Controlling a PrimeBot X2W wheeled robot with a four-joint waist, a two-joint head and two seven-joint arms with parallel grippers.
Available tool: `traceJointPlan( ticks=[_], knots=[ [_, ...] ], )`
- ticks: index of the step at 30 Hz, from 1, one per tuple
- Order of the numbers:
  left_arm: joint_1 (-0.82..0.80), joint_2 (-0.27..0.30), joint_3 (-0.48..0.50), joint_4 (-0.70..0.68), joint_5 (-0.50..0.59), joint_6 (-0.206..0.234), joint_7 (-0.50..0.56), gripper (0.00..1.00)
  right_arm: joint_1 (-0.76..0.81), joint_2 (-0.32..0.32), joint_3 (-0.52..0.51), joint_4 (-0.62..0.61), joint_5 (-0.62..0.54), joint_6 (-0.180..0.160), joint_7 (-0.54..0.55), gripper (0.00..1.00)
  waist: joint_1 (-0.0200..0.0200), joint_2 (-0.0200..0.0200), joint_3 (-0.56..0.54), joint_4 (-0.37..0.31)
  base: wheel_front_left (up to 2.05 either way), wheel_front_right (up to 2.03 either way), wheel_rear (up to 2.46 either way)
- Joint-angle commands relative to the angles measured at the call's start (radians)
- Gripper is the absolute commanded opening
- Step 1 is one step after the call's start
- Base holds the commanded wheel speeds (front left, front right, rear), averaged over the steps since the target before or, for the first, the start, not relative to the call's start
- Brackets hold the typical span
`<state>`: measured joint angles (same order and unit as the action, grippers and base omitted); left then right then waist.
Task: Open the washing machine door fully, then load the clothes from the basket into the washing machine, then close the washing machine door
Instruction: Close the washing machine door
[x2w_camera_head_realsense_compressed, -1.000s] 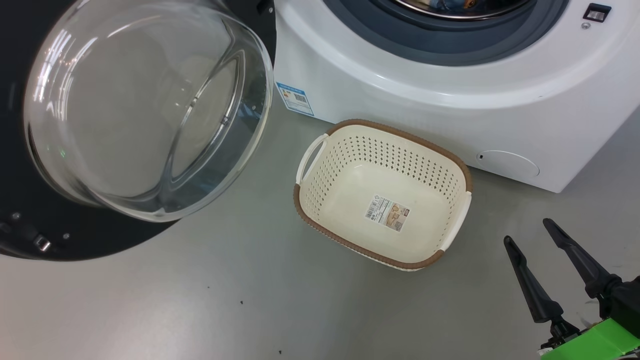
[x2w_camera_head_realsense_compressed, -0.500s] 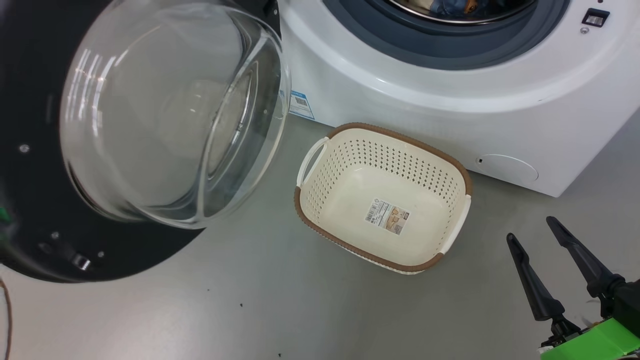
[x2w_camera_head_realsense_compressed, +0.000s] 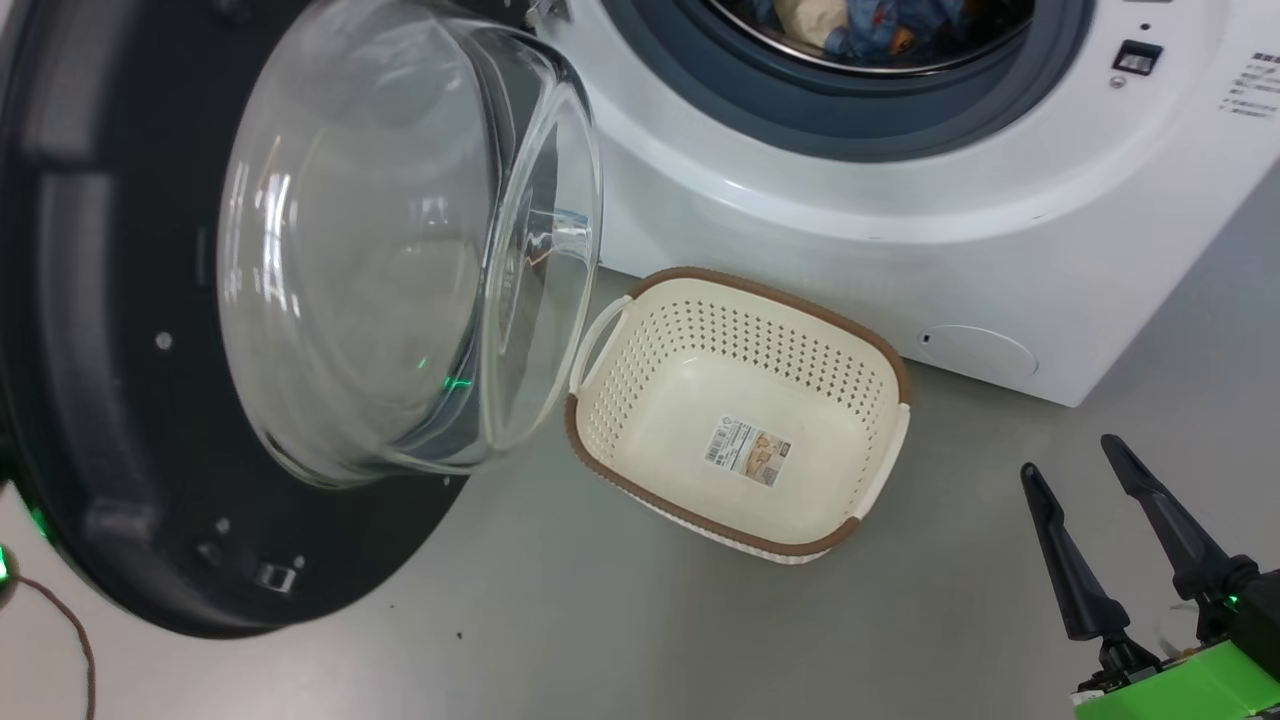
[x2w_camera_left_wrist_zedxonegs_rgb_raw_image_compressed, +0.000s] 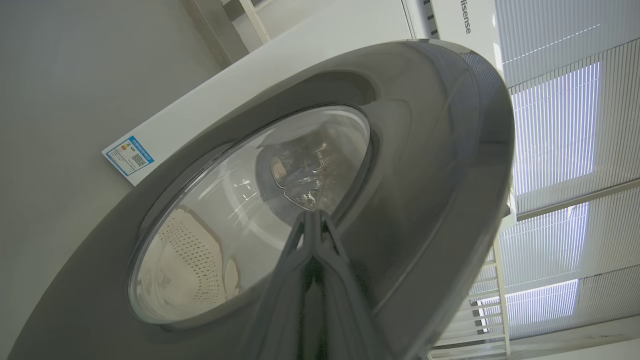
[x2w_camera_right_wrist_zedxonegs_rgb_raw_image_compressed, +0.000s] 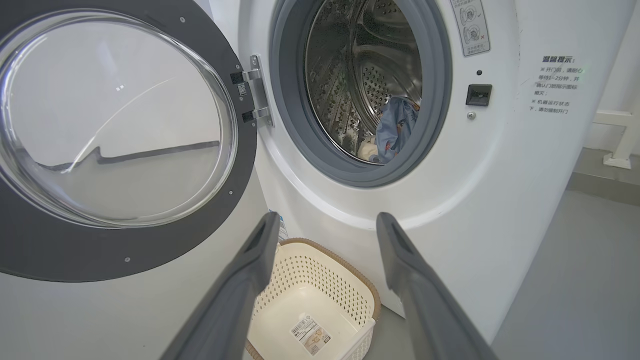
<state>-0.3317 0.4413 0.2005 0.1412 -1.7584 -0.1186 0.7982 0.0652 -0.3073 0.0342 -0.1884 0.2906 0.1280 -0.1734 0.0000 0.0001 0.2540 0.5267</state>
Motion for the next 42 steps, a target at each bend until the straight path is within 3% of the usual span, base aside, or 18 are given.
traceJointPlan(
  ticks=[1, 17, 42],
  knots=[
    [0.015, 0.042, 0.023, -0.073, -0.017, -0.008, 0.026, 0.00, 0.016, 0.001, 0.015, -0.016, -0.014, 0.003, -0.016, 1.00, 0.0000, -0.0001, -0.017, -0.019, 0.00, 0.00, 0.00],
    [0.153, 0.008, -0.040, -0.317, -0.050, 0.028, 0.107, 0.00, 0.028, 0.081, 0.028, 0.047, -0.018, 0.003, -0.070, 1.00, 0.0000, -0.0001, -0.108, -0.173, 0.00, 0.00, 0.00],
    [0.110, -0.056, -0.102, -0.321, -0.045, 0.042, 0.105, 0.00, 0.002, 0.130, 0.038, 0.077, -0.012, 0.003, -0.088, 1.00, 0.0000, -0.0001, -0.116, -0.422, 0.00, 0.00, 0.00]
  ],
)
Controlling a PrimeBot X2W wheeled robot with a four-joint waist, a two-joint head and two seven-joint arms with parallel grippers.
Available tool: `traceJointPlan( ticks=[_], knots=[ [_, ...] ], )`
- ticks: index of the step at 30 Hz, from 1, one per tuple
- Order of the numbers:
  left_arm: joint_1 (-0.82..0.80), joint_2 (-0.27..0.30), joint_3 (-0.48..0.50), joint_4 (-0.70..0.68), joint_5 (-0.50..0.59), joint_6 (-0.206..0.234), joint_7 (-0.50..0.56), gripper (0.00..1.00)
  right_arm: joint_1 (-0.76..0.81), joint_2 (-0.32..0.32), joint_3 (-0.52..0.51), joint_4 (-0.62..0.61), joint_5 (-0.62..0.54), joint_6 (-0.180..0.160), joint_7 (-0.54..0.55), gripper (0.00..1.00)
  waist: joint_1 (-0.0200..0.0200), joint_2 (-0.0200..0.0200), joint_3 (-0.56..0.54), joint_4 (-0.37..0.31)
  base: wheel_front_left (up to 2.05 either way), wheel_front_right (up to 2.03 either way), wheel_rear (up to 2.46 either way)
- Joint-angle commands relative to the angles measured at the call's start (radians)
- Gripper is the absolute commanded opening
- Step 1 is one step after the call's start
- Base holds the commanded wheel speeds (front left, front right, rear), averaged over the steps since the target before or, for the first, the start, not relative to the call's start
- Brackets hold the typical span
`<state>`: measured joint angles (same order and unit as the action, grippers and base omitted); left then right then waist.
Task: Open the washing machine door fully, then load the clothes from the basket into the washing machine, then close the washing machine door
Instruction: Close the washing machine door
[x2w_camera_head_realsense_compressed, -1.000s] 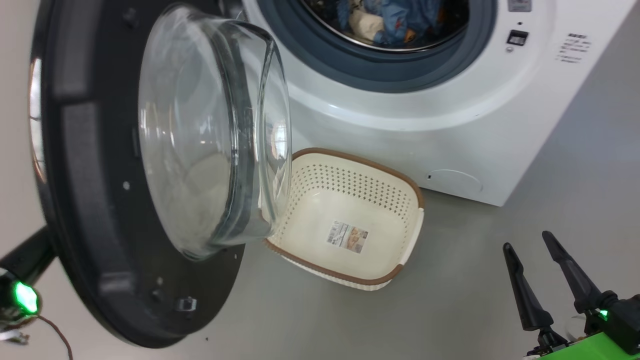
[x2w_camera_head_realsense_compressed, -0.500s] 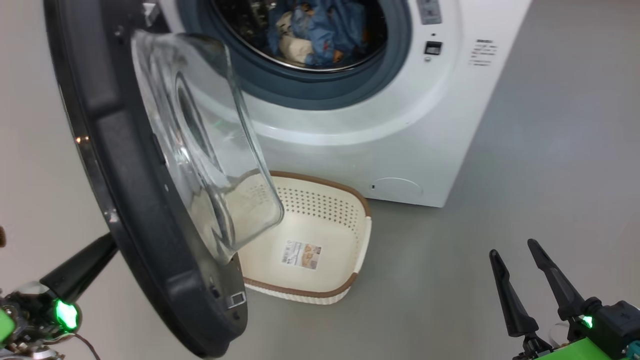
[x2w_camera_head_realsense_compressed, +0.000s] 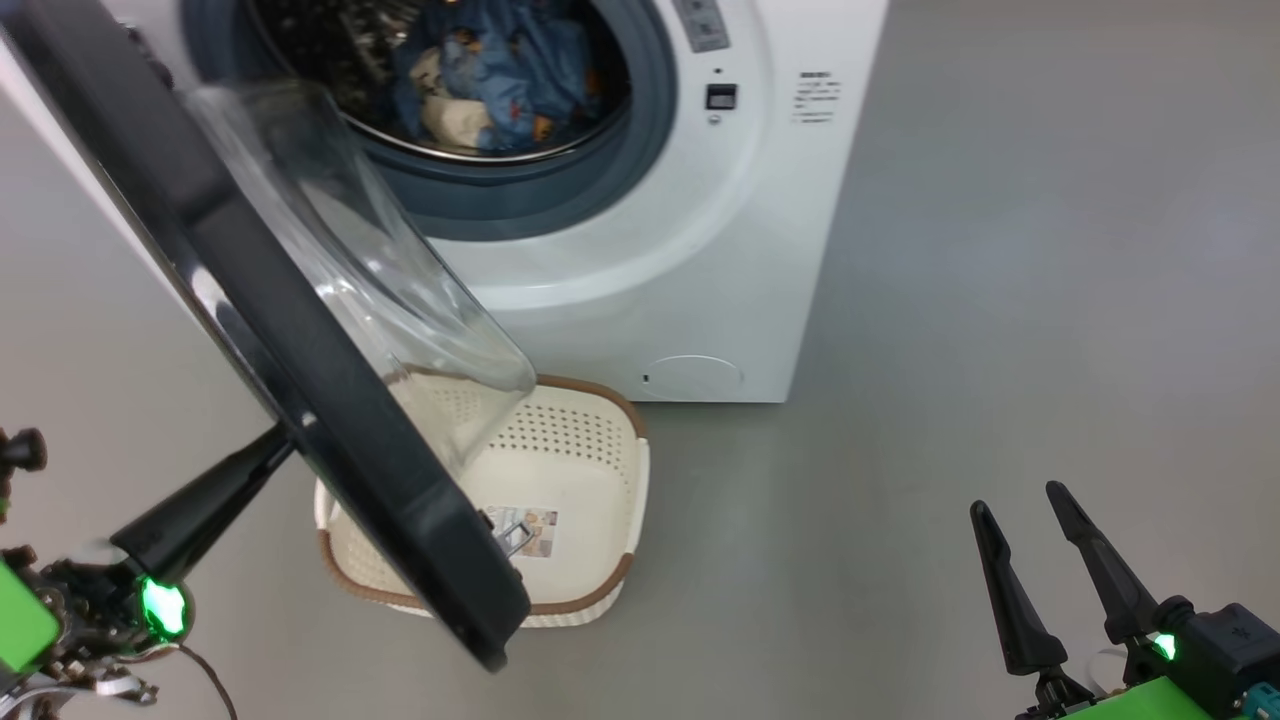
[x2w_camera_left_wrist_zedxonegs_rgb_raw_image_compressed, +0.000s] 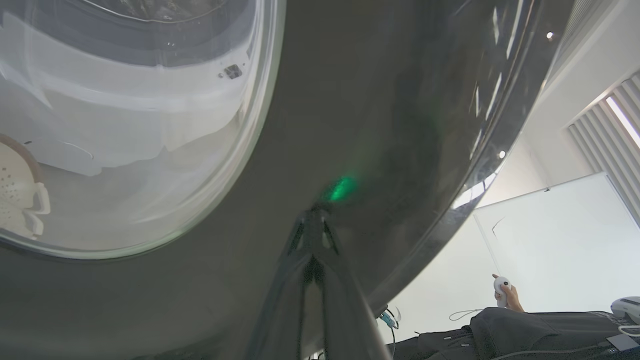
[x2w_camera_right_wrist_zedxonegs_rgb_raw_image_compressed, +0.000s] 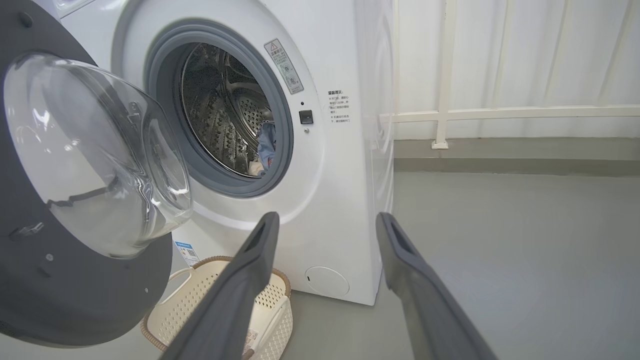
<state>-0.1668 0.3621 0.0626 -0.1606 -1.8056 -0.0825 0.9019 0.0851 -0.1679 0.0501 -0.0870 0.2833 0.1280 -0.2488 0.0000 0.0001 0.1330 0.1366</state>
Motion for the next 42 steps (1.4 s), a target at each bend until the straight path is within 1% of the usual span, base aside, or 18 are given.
traceJointPlan(
  ticks=[1, 2, 13, 19, 26, 34, 42],
  knots=[
    [-0.062, 0.022, 0.036, -0.014, 0.006, 0.006, -0.002, 0.00, -0.021, -0.008, 0.021, -0.026, -0.005, 0.003, -0.013, 1.00, 0.0000, -0.0001, 0.009, -0.042, 0.00, 0.00, 0.00],
    [-0.077, 0.016, 0.034, -0.005, 0.006, 0.008, -0.007, 0.00, -0.027, -0.005, 0.020, -0.028, -0.004, 0.003, -0.013, 1.00, 0.0000, -0.0001, 0.015, -0.062, 0.00, 0.00, 0.00],
    [-0.161, -0.007, 0.005, 0.038, 0.040, 0.018, -0.030, 0.00, -0.051, 0.022, 0.009, -0.026, 0.000, 0.003, -0.013, 1.00, 0.0000, -0.0001, 0.041, -0.176, 0.00, 0.00, 0.00],
    [-0.205, -0.020, -0.015, 0.066, 0.058, 0.019, -0.037, 0.00, -0.063, 0.028, 0.012, -0.020, 0.004, 0.003, -0.013, 1.00, 0.0000, -0.0001, 0.046, -0.222, 0.00, 0.00, 0.00],
    [-0.260, -0.036, -0.030, 0.109, 0.075, 0.019, -0.049, 0.00, -0.075, 0.034, 0.008, -0.018, 0.007, 0.003, -0.013, 1.00, 0.0000, -0.0001, 0.057, -0.256, 0.00, 0.00, 0.00],
    [-0.273, -0.044, -0.014, 0.126, 0.073, 0.007, -0.061, 0.00, -0.080, 0.035, -0.004, -0.020, 0.006, 0.003, -0.013, 1.00, 0.0000, -0.0001, 0.067, -0.258, 0.00, 0.00, 0.00],
    [-0.236, -0.059, 0.032, 0.110, 0.055, -0.009, -0.088, 0.00, -0.074, 0.030, -0.015, -0.026, -0.001, 0.003, -0.013, 1.00, 0.0000, -0.0001, 0.061, -0.221, 0.00, 0.00, 0.00]
  ],
)
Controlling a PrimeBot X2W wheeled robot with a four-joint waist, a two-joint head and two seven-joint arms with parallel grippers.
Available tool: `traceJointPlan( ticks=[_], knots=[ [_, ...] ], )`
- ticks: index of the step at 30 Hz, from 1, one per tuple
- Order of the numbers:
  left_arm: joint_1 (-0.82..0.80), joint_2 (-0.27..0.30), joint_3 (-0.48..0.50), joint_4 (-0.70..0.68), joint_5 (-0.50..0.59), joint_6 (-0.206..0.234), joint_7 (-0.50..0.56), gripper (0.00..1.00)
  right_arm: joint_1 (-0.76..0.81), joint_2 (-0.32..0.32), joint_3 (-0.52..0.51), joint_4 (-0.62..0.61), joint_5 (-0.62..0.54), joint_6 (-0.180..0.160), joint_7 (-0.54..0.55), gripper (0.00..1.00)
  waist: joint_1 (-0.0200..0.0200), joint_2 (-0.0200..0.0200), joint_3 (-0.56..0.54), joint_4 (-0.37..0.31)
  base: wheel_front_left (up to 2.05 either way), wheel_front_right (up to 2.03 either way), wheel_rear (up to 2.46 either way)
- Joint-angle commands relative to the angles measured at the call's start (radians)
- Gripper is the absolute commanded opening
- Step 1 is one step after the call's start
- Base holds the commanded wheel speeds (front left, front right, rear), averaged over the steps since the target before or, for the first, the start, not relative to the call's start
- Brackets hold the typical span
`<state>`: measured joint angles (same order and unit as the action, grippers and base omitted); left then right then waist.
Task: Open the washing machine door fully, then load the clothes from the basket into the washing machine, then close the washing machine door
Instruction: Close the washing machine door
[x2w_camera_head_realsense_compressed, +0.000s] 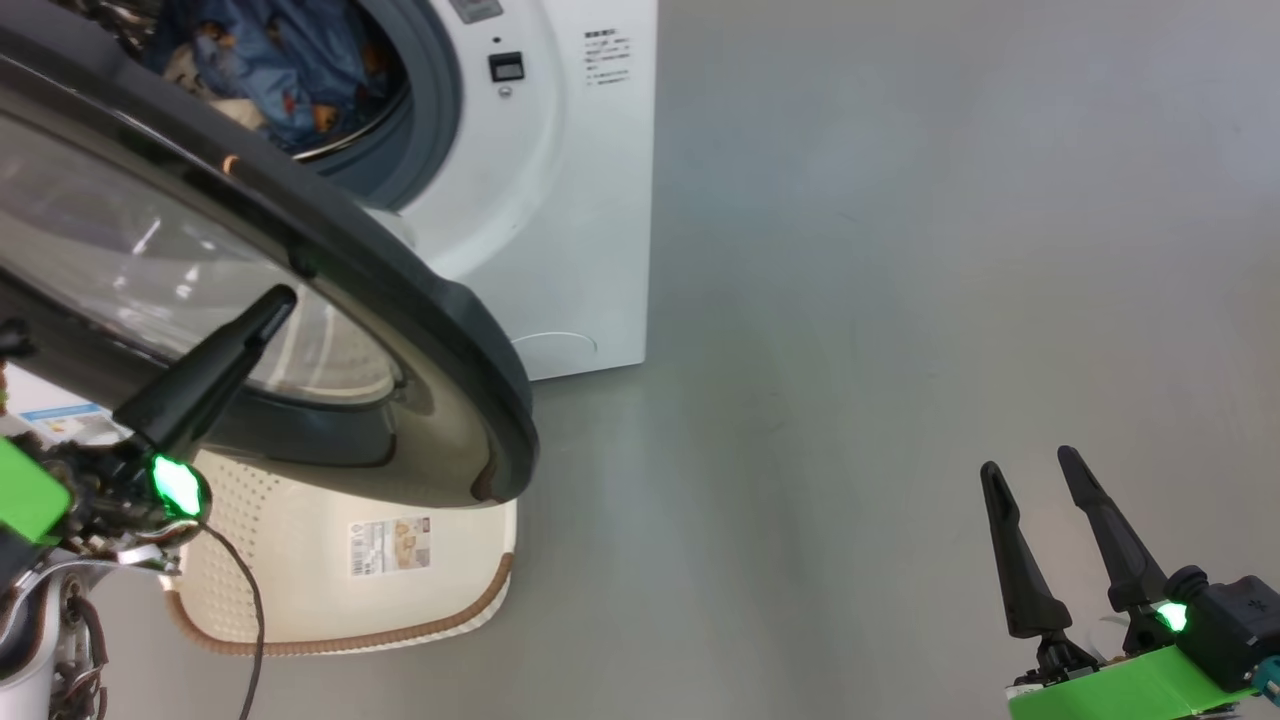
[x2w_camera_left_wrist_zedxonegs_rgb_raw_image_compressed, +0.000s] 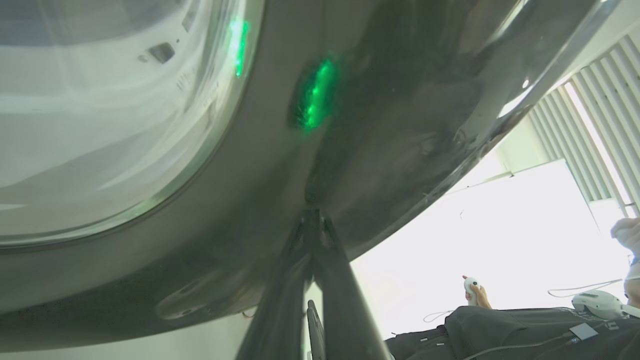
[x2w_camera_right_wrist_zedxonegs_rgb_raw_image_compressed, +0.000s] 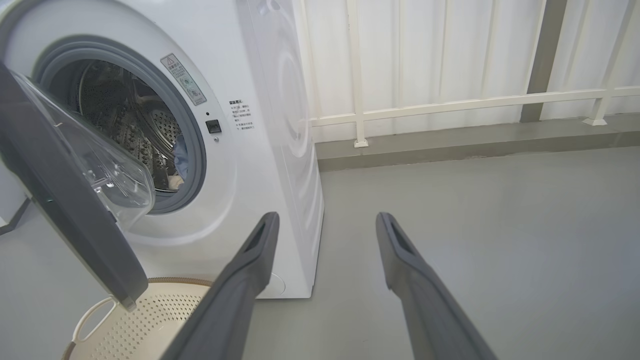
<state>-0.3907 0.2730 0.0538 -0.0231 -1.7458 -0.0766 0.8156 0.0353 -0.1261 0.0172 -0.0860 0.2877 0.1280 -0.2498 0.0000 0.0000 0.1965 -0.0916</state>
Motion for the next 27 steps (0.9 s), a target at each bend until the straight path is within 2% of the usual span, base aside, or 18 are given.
traceJointPlan(
  ticks=[1, 7, 8, 9, 10, 16, 23, 27],
  knots=[
    [-0.004, 0.025, 0.051, -0.034, -0.006, -0.019, -0.013, 0.00, -0.023, -0.012, 0.016, -0.027, -0.006, 0.003, -0.012, 1.00, 0.0000, 0.0000, -0.005, 0.014, 0.00, 0.00, 0.00],
    [0.054, -0.015, 0.101, -0.069, -0.020, -0.034, -0.064, 0.00, -0.012, -0.019, 0.013, -0.028, -0.011, 0.003, -0.012, 1.00, 0.0000, 0.0000, -0.021, 0.058, 0.00, 0.00, 0.00],
    [0.064, -0.020, 0.108, -0.073, -0.010, -0.036, -0.078, 0.36, -0.010, -0.020, 0.013, -0.029, -0.011, 0.003, -0.012, 1.00, 0.0000, 0.0000, -0.023, 0.066, 0.00, 0.00, 0.00],
    [0.074, -0.029, 0.113, -0.075, -0.007, -0.038, -0.088, 0.96, -0.009, -0.022, 0.012, -0.028, -0.012, 0.003, -0.012, 1.00, 0.0000, 0.0000, -0.026, 0.073, 0.00, 0.00, 0.00],
    [0.084, -0.037, 0.117, -0.079, -0.001, -0.040, -0.097, 1.00, -0.008, -0.024, 0.013, -0.028, -0.012, 0.003, -0.012, 1.00, 0.0000, 0.0000, -0.029, 0.080, 0.00, 0.00, 0.00],
    [0.152, -0.086, 0.125, -0.086, 0.067, -0.049, -0.171, 1.00, 0.002, -0.030, 0.013, -0.027, -0.014, 0.003, -0.012, 1.00, 0.0000, 0.0000, -0.048, 0.118, 0.00, 0.00, 0.00],
    [0.183, -0.106, 0.135, -0.096, 0.144, -0.052, -0.238, 1.00, 0.007, -0.034, 0.018, -0.028, -0.016, 0.003, -0.012, 1.00, 0.0000, 0.0000, -0.055, 0.138, 0.00, 0.00, 0.00],
    [0.195, -0.112, 0.150, -0.105, 0.237, -0.053, -0.319, 1.00, 0.008, -0.035, 0.019, -0.026, -0.016, 0.003, -0.012, 1.00, 0.0000, 0.0000, -0.062, 0.144, 0.00, 0.00, 0.00]
  ],
)
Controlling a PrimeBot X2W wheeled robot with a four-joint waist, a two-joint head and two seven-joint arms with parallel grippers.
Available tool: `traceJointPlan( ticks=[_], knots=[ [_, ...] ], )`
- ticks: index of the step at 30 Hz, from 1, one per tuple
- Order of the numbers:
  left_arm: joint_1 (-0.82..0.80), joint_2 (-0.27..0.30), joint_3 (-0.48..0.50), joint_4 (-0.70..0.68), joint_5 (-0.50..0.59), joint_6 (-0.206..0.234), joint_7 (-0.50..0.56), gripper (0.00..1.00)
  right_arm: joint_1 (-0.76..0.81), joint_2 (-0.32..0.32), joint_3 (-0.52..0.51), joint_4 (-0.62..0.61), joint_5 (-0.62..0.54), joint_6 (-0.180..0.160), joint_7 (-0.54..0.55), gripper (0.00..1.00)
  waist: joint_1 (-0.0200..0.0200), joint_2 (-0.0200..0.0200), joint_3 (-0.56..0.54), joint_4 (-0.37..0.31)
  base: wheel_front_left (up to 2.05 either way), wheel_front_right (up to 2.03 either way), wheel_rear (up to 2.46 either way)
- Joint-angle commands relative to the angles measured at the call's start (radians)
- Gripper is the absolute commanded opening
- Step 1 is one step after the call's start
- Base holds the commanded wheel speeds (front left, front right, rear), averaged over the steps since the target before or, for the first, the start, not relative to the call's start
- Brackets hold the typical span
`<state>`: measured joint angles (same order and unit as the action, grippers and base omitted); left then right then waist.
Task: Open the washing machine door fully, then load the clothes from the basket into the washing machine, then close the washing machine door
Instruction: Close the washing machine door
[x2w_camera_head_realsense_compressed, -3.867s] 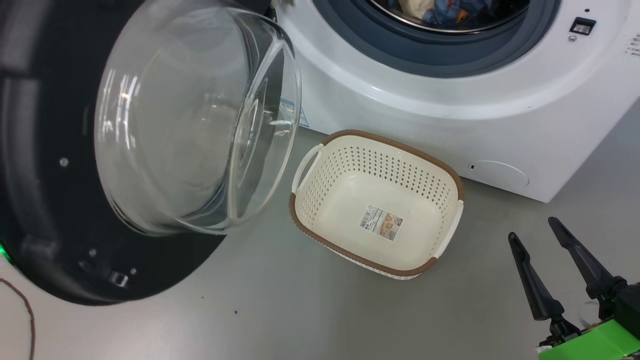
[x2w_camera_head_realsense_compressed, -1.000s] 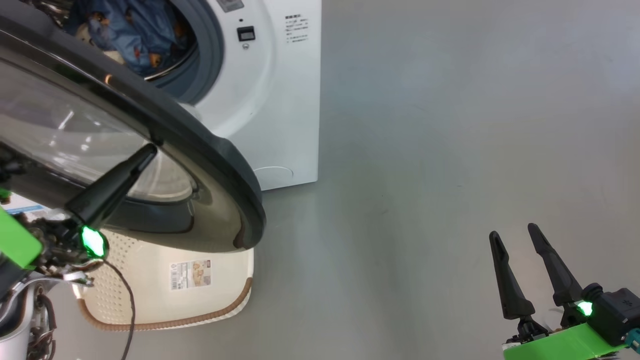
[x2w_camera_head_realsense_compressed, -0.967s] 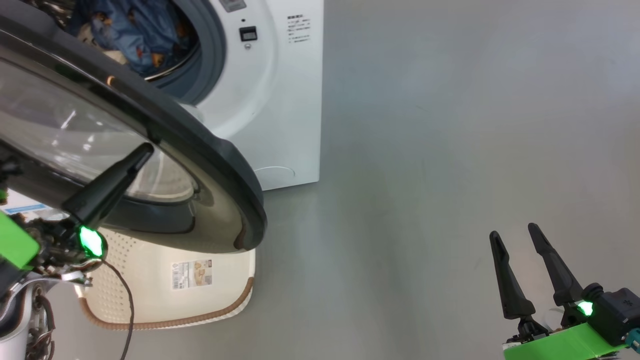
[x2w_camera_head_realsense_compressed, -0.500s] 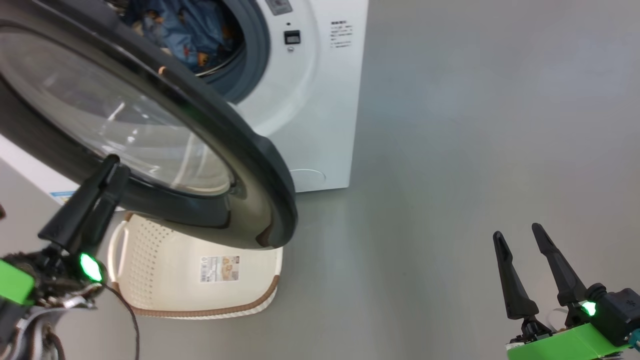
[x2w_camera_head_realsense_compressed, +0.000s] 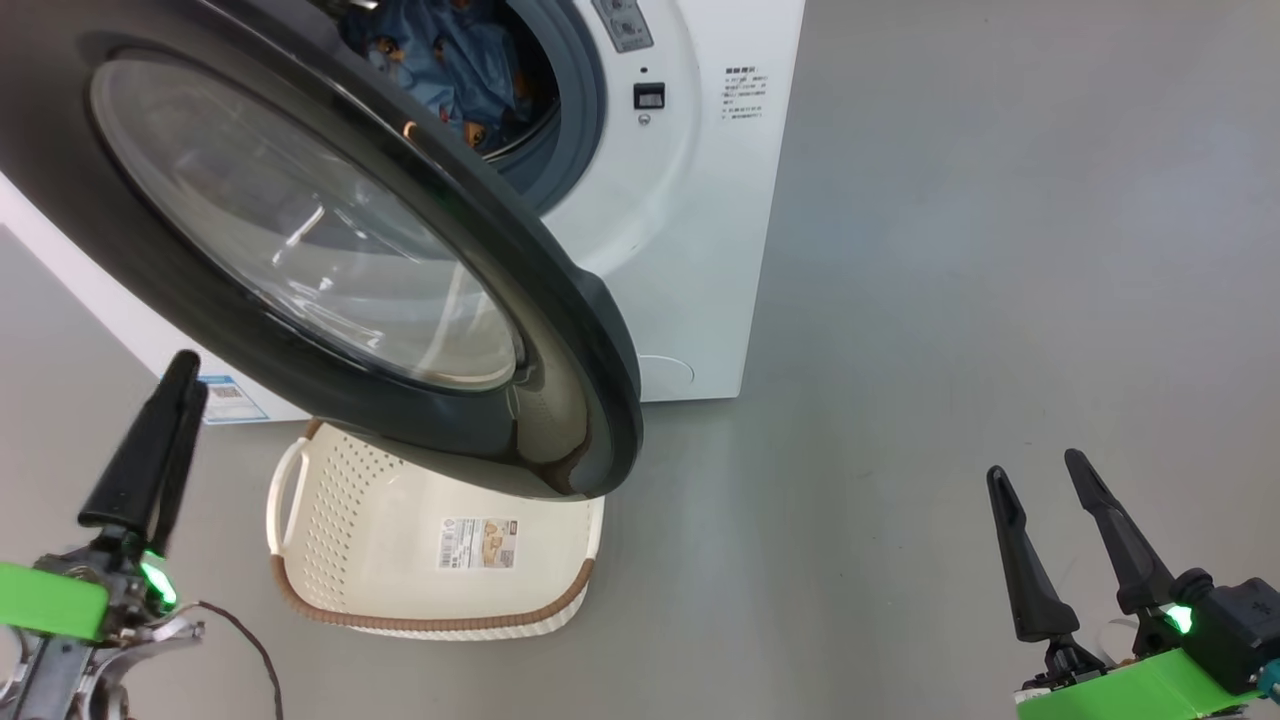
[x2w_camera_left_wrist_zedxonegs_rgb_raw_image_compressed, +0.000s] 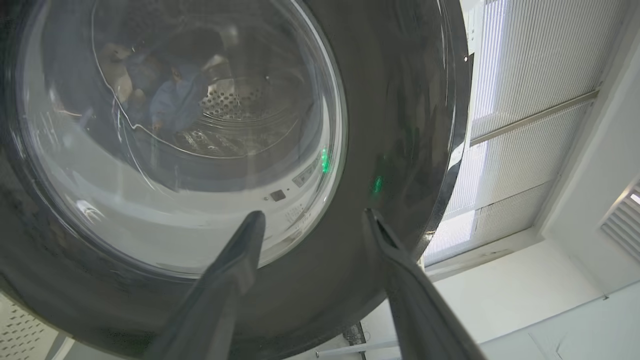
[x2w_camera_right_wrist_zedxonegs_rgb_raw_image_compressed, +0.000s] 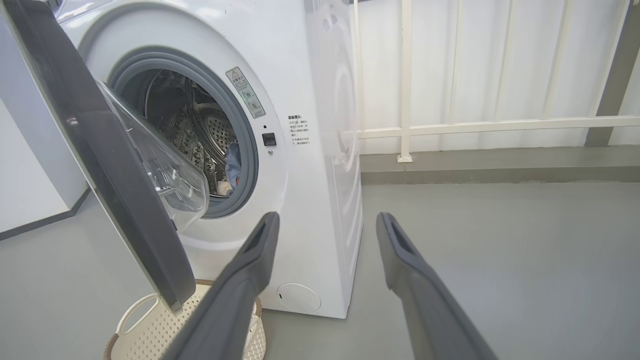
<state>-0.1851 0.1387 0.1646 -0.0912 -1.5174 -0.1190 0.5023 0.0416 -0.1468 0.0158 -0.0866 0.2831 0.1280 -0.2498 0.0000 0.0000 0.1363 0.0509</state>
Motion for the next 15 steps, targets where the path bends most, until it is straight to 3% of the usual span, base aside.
traceJointPlan(
  ticks=[1, 4, 10, 15],
  knots=[
    [-0.008, 0.020, 0.042, -0.040, 0.038, -0.010, -0.030, 1.00, 0.003, -0.015, 0.021, -0.024, -0.014, 0.003, -0.012, 1.00, 0.0000, 0.0000, -0.005, 0.002, 0.00, 0.00, 0.00],
    [-0.001, 0.021, 0.042, -0.053, 0.175, -0.011, -0.130, 1.00, 0.005, -0.016, 0.022, -0.022, -0.019, 0.003, -0.012, 1.00, 0.0000, 0.0000, -0.010, 0.003, 0.00, 0.00, 0.00],
    [0.041, 0.068, -0.014, -0.083, 0.610, -0.010, -0.374, 1.00, 0.010, -0.014, 0.022, -0.017, -0.024, 0.003, -0.012, 1.00, 0.0000, 0.0000, -0.026, 0.002, 0.00, 0.00, 0.00],
    [0.096, 0.102, -0.090, -0.093, 0.941, 0.043, -0.516, 1.00, 0.022, -0.014, 0.020, -0.015, -0.026, 0.003, -0.012, 1.00, 0.0000, 0.0000, -0.045, 0.004, 0.00, 0.00, 0.00]
  ],
)
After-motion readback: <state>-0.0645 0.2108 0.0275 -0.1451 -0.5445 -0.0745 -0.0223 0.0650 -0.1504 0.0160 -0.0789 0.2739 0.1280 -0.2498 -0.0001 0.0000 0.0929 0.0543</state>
